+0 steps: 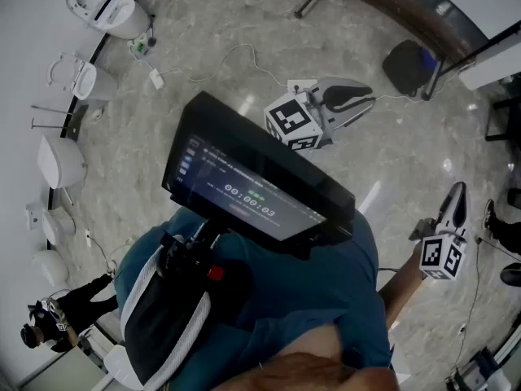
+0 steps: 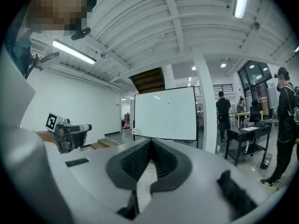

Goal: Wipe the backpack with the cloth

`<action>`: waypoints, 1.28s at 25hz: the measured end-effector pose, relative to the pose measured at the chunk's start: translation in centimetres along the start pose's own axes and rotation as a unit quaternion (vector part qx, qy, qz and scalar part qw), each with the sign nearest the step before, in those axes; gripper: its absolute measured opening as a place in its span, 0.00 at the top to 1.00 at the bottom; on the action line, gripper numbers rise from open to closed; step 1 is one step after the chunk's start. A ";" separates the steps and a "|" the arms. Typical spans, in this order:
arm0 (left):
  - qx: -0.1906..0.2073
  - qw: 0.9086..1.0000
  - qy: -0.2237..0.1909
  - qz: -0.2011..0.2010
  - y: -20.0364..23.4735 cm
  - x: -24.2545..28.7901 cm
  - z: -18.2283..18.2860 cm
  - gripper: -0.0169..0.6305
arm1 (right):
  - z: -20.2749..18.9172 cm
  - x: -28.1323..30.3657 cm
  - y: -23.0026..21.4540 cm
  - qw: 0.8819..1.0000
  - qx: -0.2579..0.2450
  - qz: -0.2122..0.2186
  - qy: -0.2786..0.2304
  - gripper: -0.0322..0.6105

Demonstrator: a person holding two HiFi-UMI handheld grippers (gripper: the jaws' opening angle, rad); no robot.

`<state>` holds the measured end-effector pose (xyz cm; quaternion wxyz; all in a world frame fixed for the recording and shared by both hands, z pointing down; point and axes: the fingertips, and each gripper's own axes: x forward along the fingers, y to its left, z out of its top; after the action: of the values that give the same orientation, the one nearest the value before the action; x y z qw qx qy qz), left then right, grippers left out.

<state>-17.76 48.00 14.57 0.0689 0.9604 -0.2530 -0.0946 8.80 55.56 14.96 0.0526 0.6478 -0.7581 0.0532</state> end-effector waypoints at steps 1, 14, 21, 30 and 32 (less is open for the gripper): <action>0.001 1.000 0.001 0.000 -0.1 0.0 -0.1 0.88 | -0.1 0.1 -0.2 1.000 0.007 0.001 -0.003 0.95; -0.023 1.000 -0.008 0.001 7.8 -1.5 -0.3 0.88 | -0.2 7.0 4.3 1.000 0.008 0.019 0.001 0.95; -0.032 0.999 0.024 0.009 10.4 4.0 -3.2 0.88 | -2.6 12.5 -1.1 0.999 0.028 0.021 0.014 0.95; -0.013 0.998 0.047 0.036 15.2 16.1 -5.2 0.88 | -3.8 23.9 -11.3 0.997 0.039 0.063 0.011 0.95; -0.015 0.998 0.046 0.041 15.9 18.8 -5.5 0.88 | -4.1 26.1 -13.4 0.997 0.032 0.075 0.017 0.95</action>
<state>-8.01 25.40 20.01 0.0985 0.9513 -0.2876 -0.0517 18.01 28.59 23.05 0.0408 0.5893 -0.8017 0.0918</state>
